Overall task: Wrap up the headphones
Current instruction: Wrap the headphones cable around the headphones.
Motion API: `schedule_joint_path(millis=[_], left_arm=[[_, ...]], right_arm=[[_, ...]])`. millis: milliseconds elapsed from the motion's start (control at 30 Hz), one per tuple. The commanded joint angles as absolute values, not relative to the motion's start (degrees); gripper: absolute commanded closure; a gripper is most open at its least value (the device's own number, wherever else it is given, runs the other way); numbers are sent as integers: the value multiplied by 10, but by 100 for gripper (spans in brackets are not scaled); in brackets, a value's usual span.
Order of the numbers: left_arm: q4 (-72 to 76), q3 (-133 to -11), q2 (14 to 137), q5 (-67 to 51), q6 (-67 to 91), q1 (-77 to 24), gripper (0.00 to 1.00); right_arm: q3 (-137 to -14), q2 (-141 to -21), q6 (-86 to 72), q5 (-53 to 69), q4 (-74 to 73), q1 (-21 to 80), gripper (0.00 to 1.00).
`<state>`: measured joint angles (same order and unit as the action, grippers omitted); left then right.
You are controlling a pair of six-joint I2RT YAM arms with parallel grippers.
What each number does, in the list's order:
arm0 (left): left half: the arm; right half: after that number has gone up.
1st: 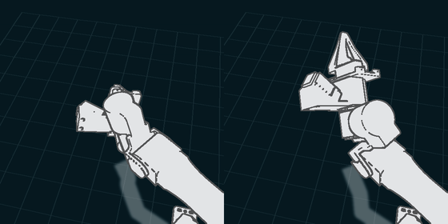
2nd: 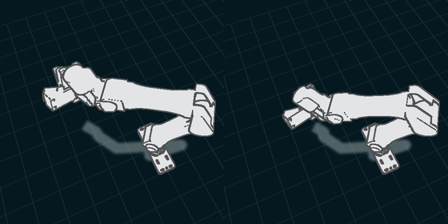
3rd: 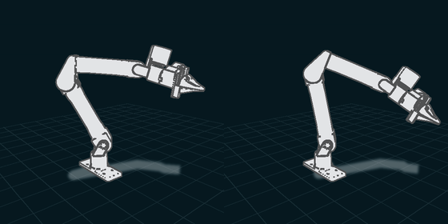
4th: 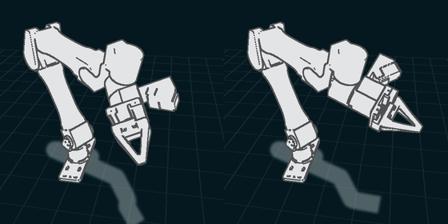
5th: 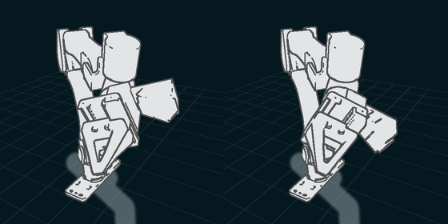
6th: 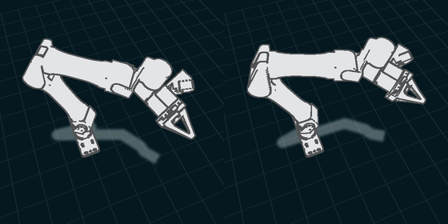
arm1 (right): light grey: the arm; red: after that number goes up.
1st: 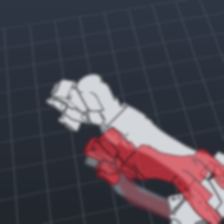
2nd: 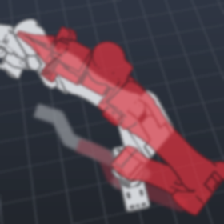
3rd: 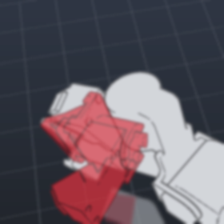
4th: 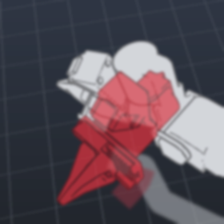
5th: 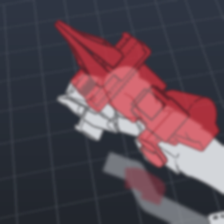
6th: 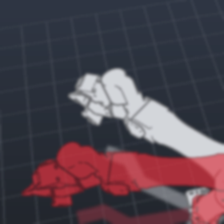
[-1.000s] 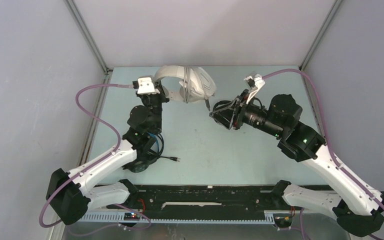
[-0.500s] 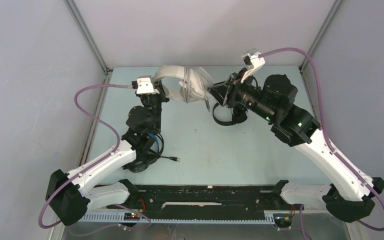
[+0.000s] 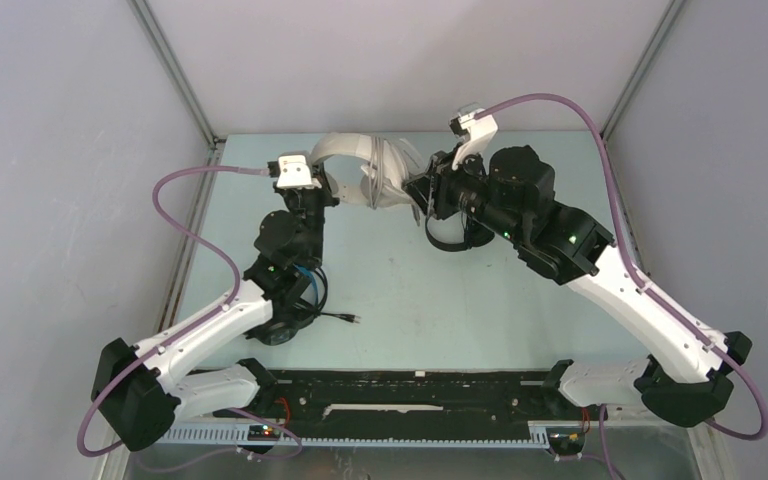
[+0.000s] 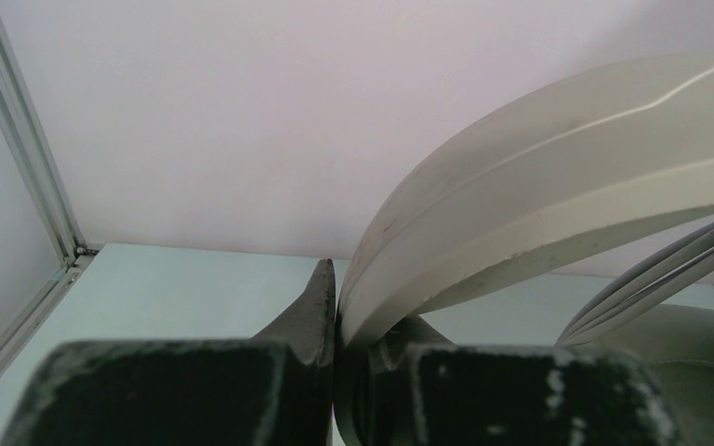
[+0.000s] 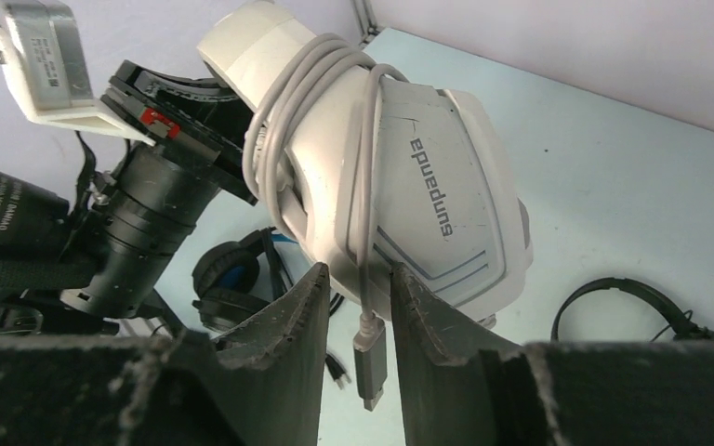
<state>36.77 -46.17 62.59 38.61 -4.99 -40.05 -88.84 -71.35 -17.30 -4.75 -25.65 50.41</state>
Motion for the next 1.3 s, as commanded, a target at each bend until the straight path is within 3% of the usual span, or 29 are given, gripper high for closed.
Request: schedule_joint_path(millis=[0,200,300,700,1267], left_arm=[[426,-475,617,385,-30,-399,100],[423,-476,616,385,-29,-398,100],[413,-478,616,387,-27,-399,100],[317,-488,621,412,15,-399,100],[74,-597,656,365,134,-378,100]], right_arm=[[-915,-723,-156,-82,-258,508,68],[-913,-736,-162,-69,-251,506,80],[-907,-740,-178,-29,-233,493,99],[-812,-714,-273,105,-59,455,100],[-713,-731,-232,54,144,477,100]])
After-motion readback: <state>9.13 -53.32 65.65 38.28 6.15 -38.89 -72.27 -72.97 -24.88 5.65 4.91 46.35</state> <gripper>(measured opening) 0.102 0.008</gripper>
